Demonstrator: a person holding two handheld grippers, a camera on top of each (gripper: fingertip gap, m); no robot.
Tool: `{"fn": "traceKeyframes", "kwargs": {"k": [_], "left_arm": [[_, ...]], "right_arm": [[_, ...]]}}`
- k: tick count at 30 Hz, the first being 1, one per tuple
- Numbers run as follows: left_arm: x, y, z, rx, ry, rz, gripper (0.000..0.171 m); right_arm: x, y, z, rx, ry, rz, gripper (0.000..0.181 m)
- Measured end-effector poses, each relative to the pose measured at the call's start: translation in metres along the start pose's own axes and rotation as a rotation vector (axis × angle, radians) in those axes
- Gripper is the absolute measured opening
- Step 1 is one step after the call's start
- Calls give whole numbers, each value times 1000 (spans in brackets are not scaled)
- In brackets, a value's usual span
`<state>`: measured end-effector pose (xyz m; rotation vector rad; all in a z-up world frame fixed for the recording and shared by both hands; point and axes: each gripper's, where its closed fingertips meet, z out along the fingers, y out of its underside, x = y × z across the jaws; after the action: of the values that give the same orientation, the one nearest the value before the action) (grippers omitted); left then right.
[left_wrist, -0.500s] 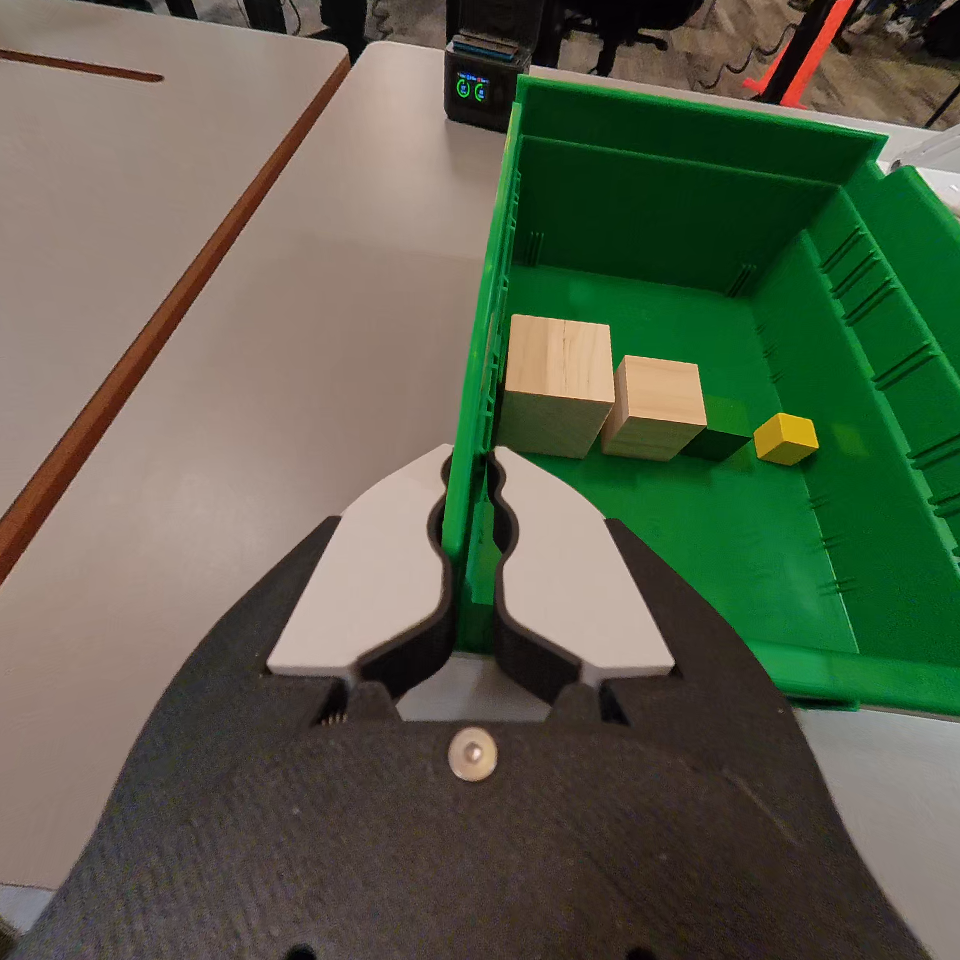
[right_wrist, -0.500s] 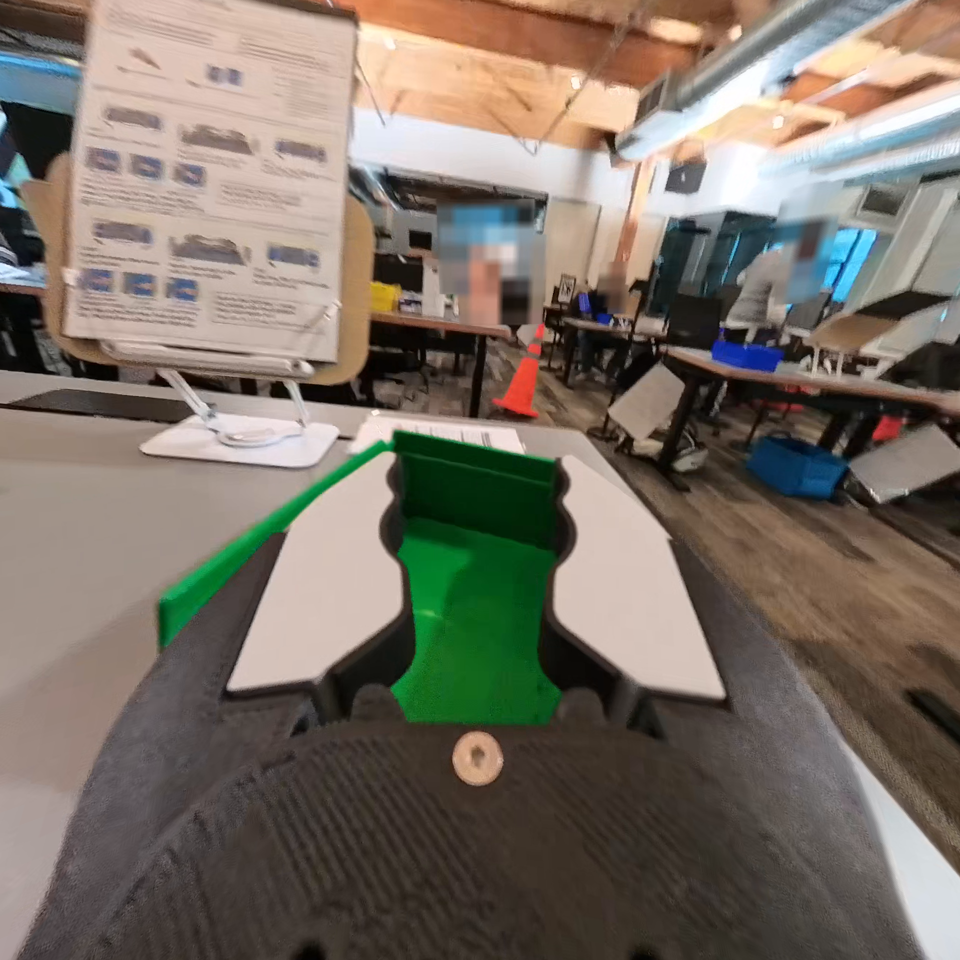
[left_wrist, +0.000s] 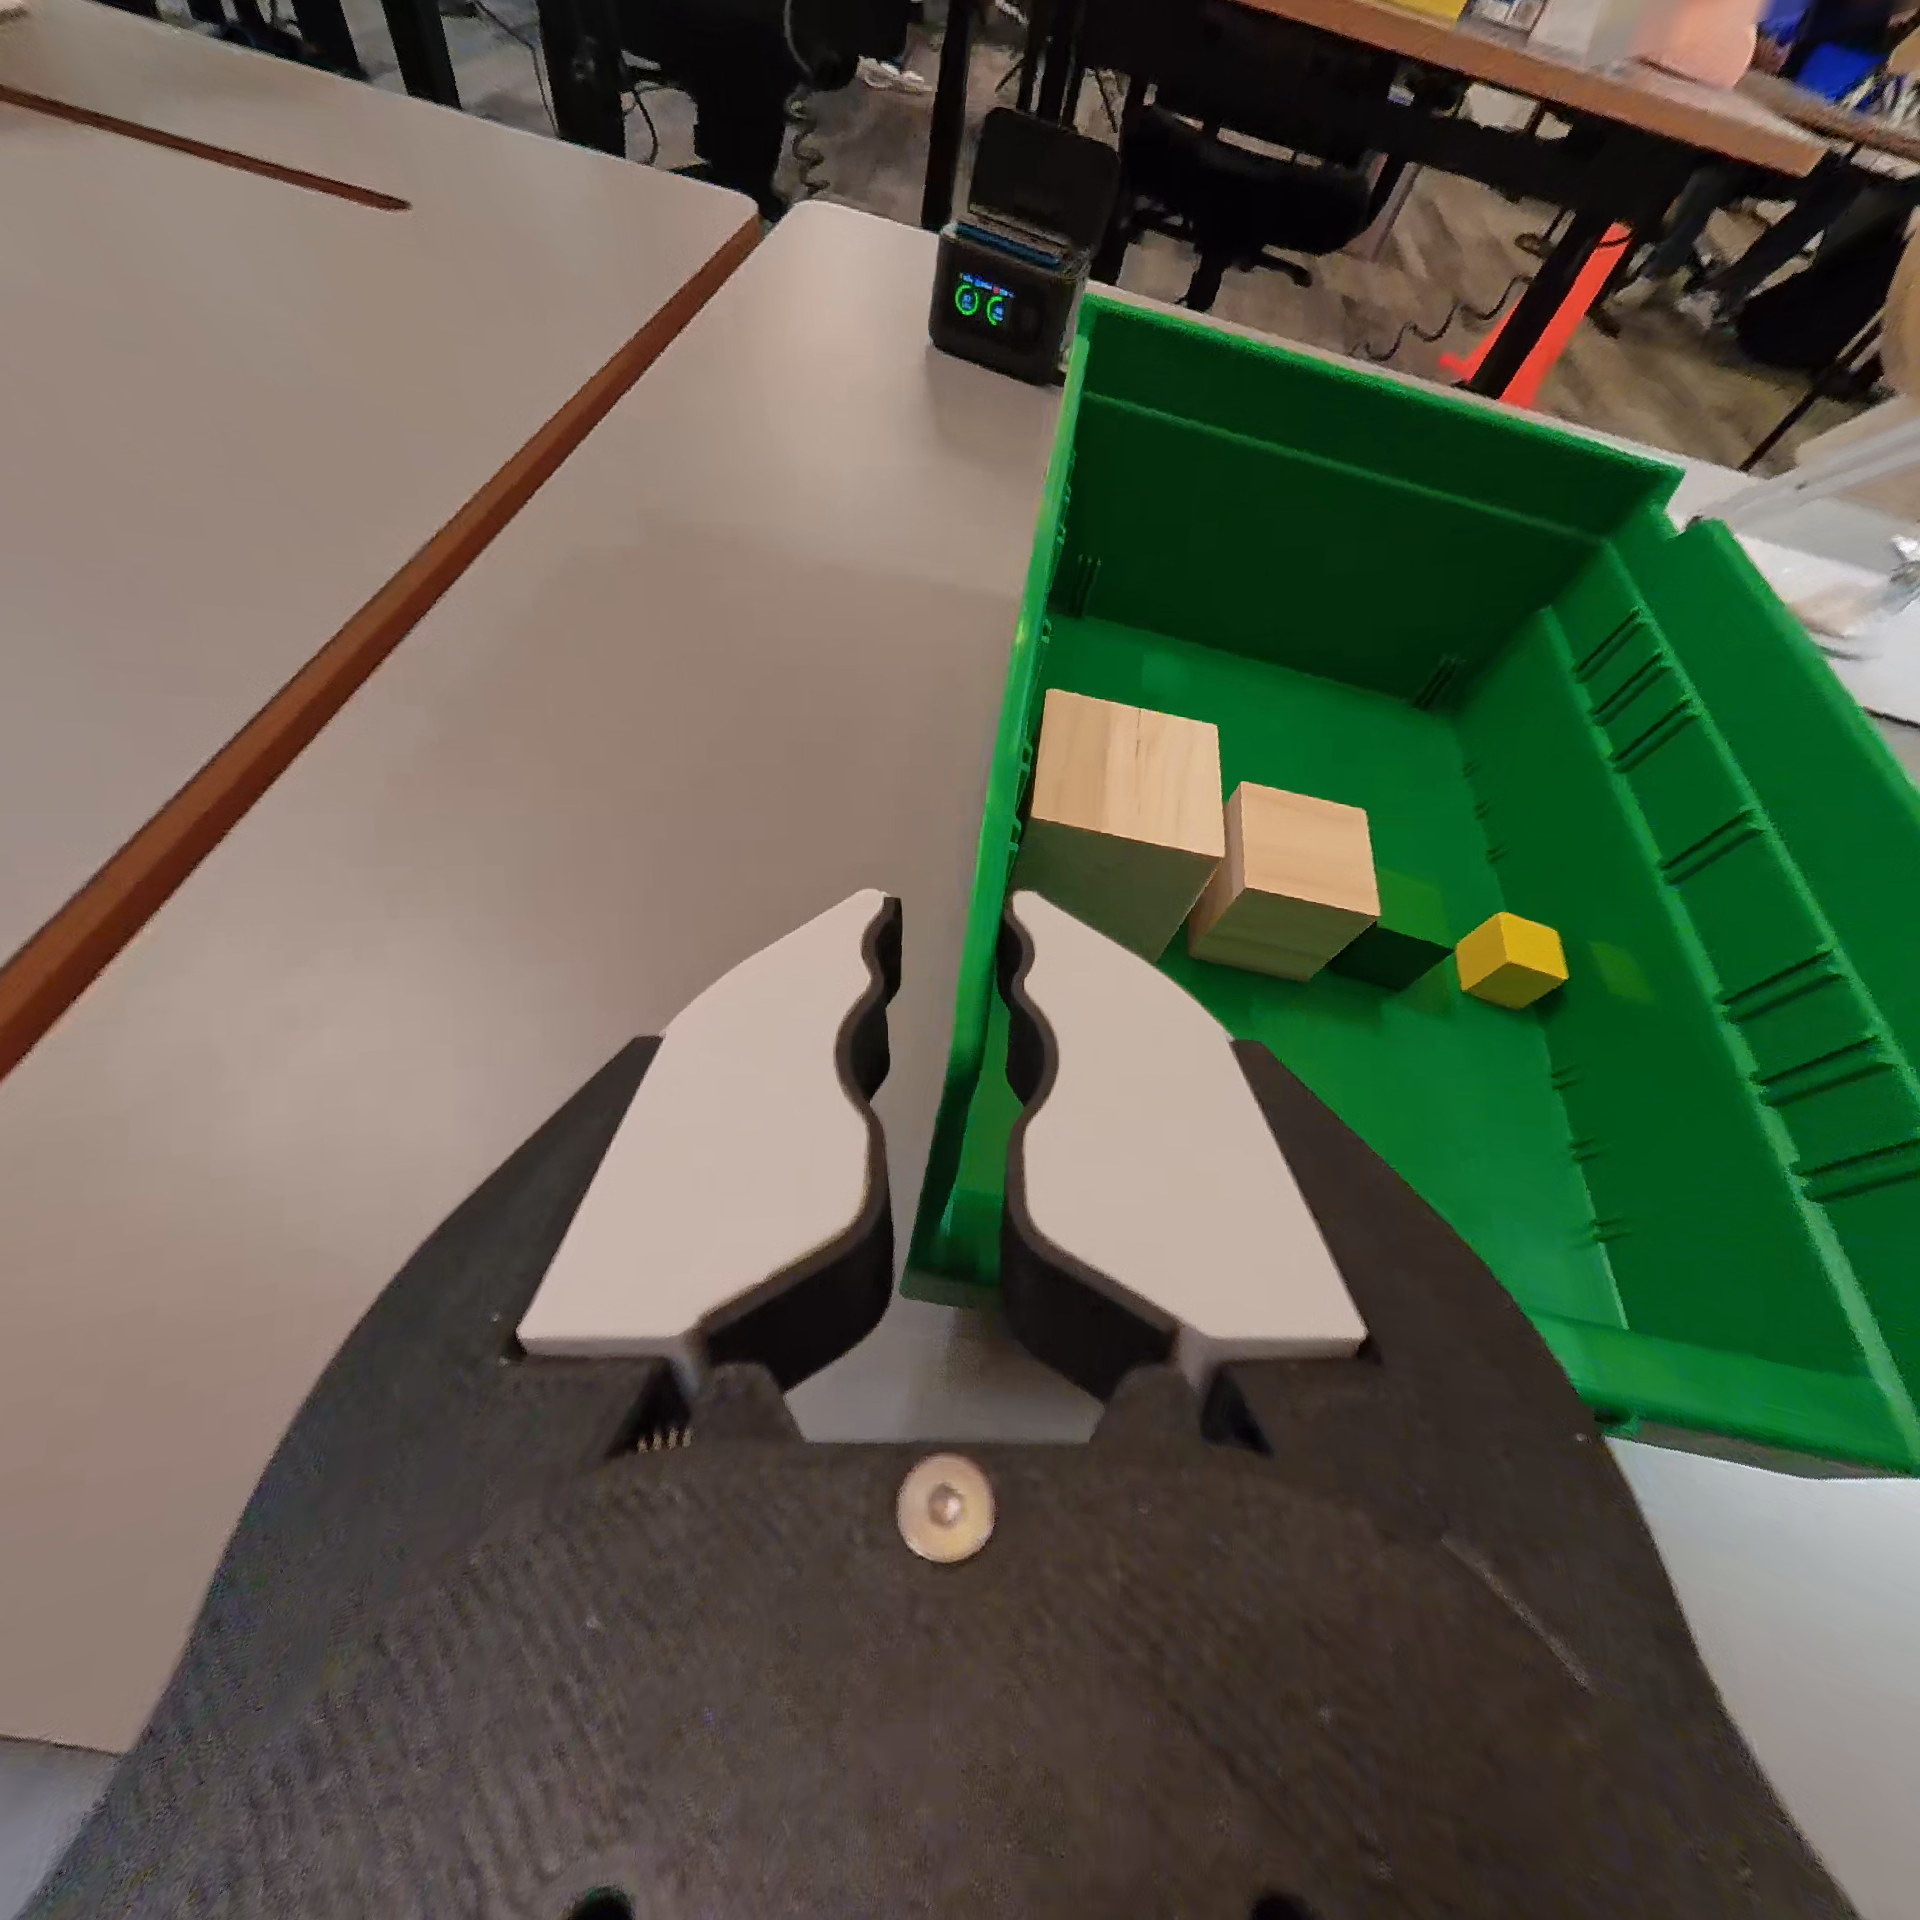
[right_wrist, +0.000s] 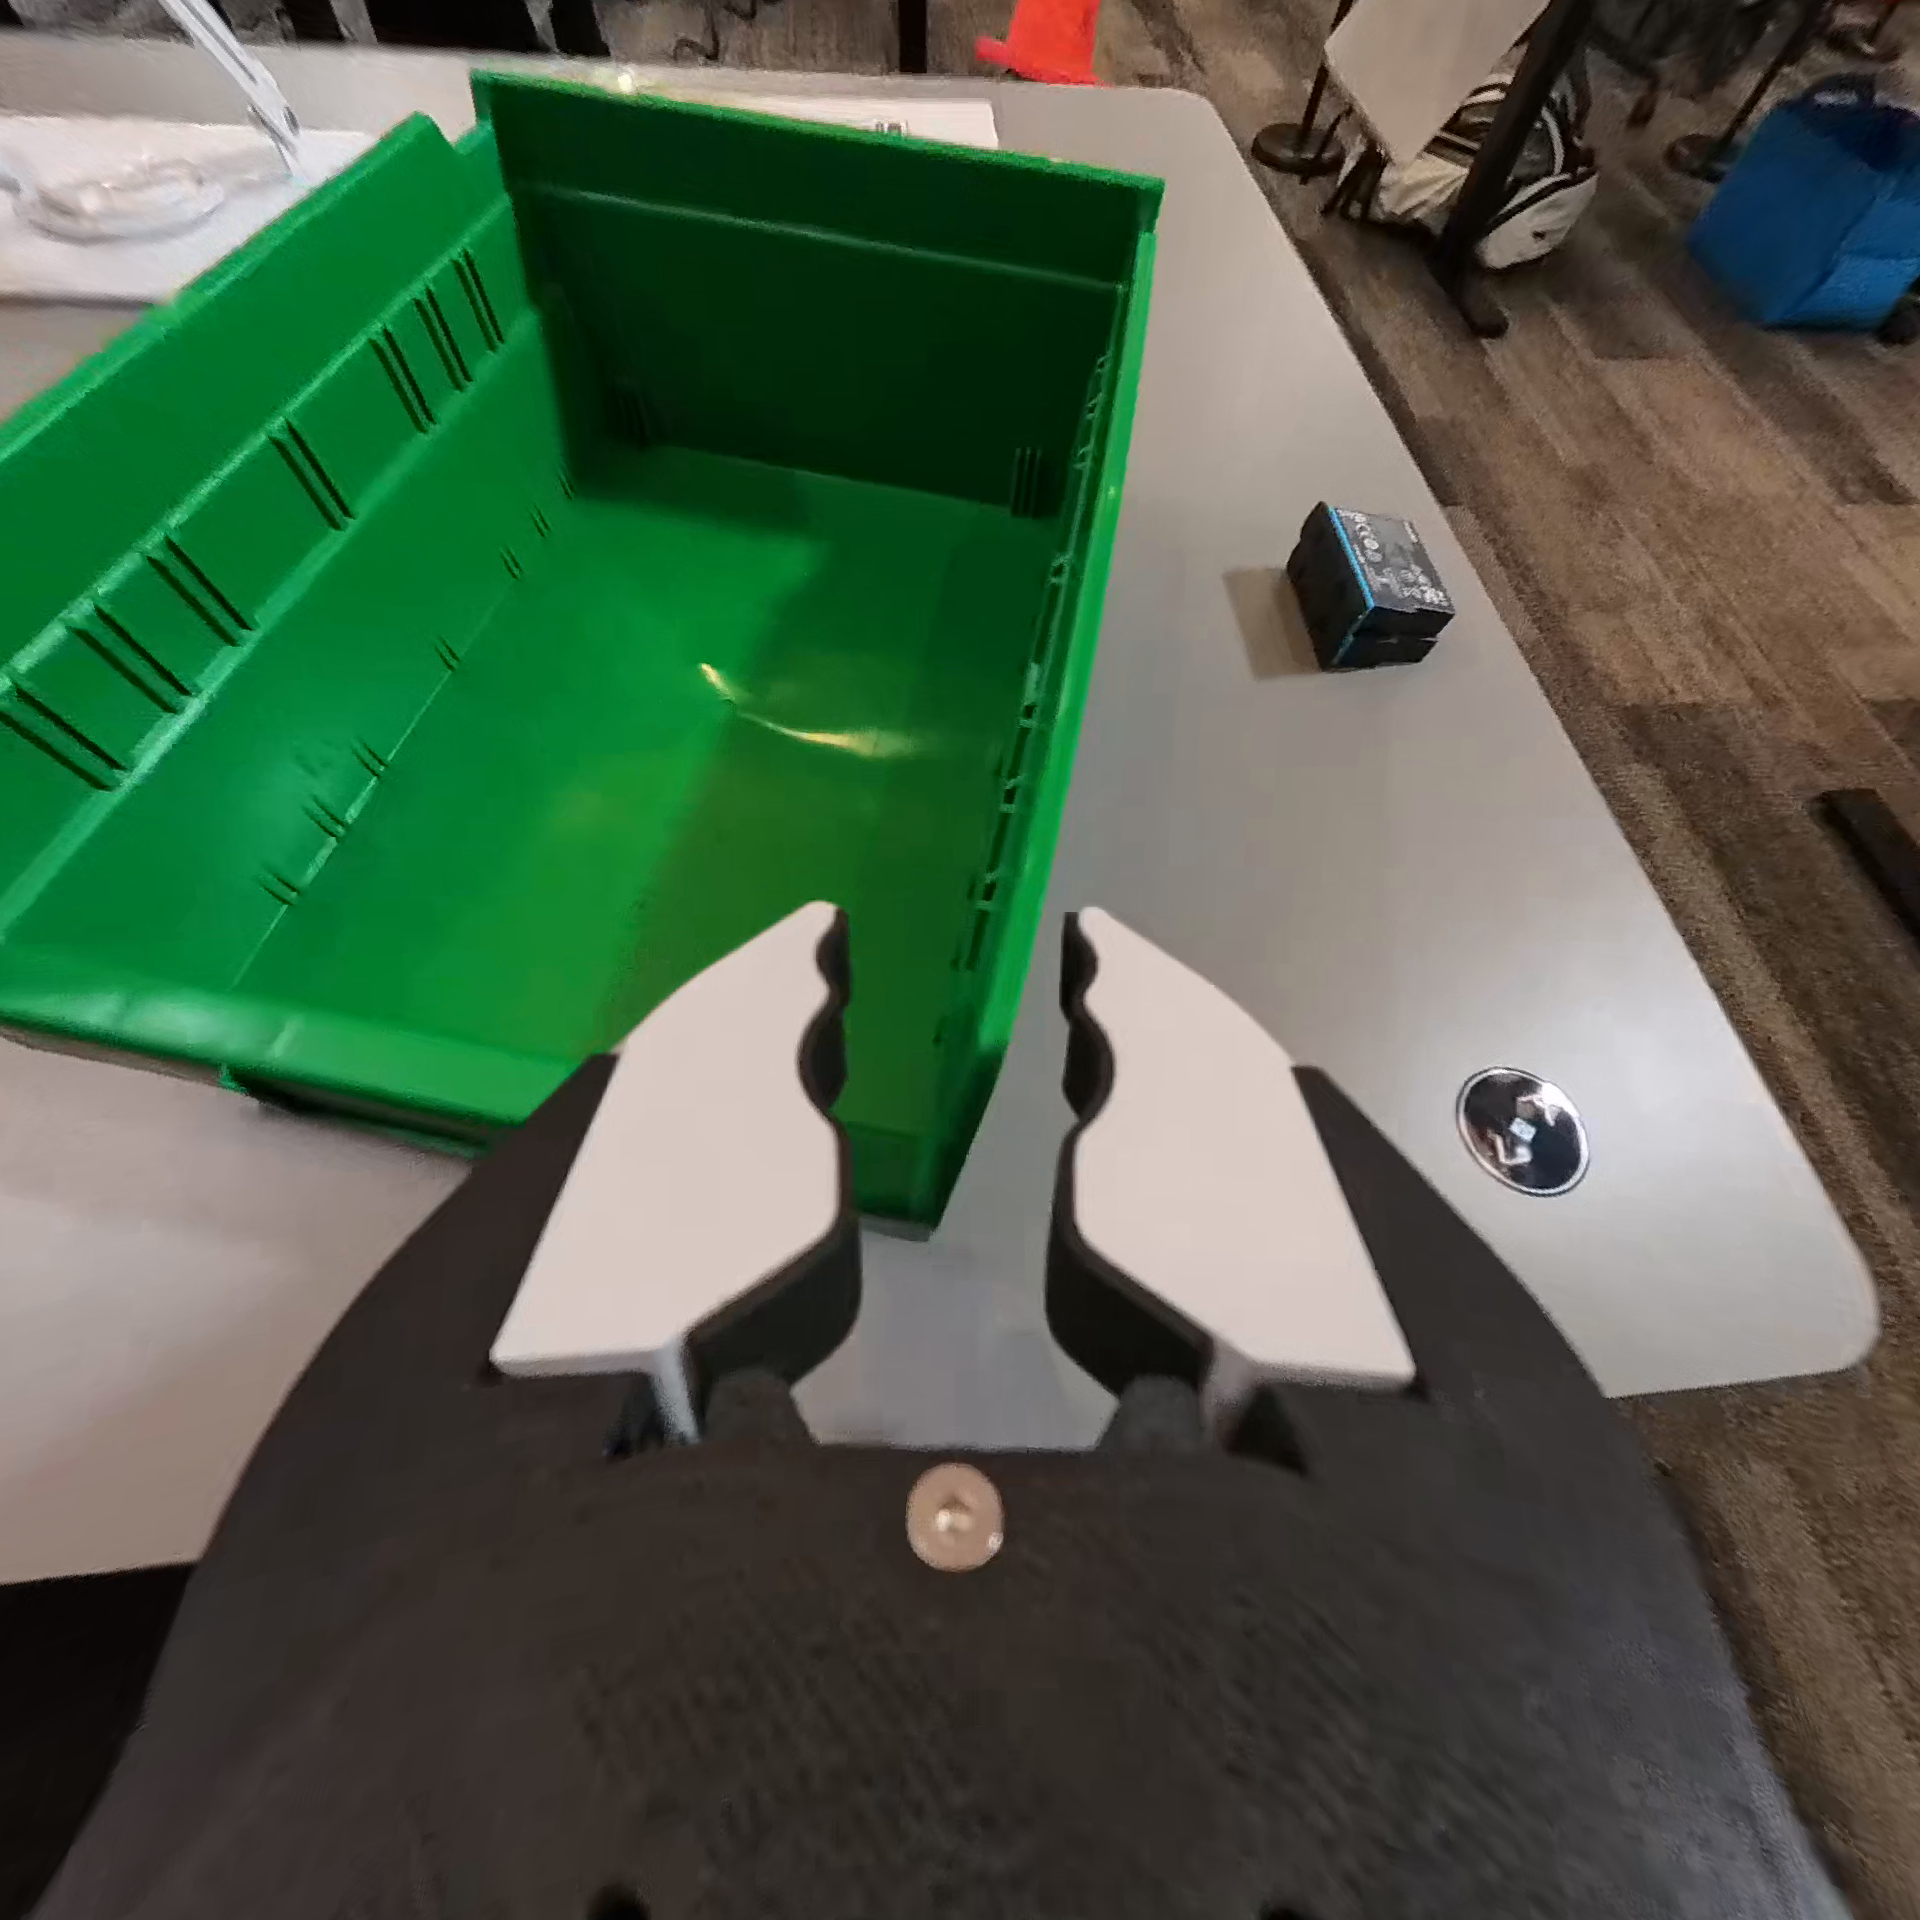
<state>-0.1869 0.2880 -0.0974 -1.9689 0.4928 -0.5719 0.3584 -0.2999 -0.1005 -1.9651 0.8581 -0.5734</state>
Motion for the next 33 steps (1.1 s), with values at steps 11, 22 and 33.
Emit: {"fn": "traceKeyframes", "kwargs": {"k": [11, 22, 33], "left_arm": [[4, 1, 4, -14, -22, 88, 11], [4, 1, 5, -13, -4, 42, 9], [5, 2, 6, -13, 3, 24, 7]], "right_arm": [[21, 1, 16, 0, 60, -88, 10], [31, -10, 34, 53, -41, -160, 8], [30, -16, 43, 74, -150, -242, 7]]}}
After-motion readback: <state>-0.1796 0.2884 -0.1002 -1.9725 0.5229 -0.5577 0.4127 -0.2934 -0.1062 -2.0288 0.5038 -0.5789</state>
